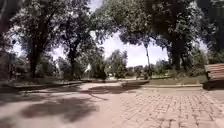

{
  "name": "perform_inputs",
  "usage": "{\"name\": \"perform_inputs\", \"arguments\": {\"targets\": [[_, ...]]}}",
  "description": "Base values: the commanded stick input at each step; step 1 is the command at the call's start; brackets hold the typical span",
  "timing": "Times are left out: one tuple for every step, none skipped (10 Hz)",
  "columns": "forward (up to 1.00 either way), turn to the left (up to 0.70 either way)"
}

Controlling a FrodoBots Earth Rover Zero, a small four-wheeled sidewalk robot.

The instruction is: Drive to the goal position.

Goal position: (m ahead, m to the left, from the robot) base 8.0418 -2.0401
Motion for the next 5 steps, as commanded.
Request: {"name": "perform_inputs", "arguments": {"targets": [[0.7, 0.0], [0.7, 0.0], [0.7, 0.0], [0.7, 0.0], [0.7, 0.0]]}}
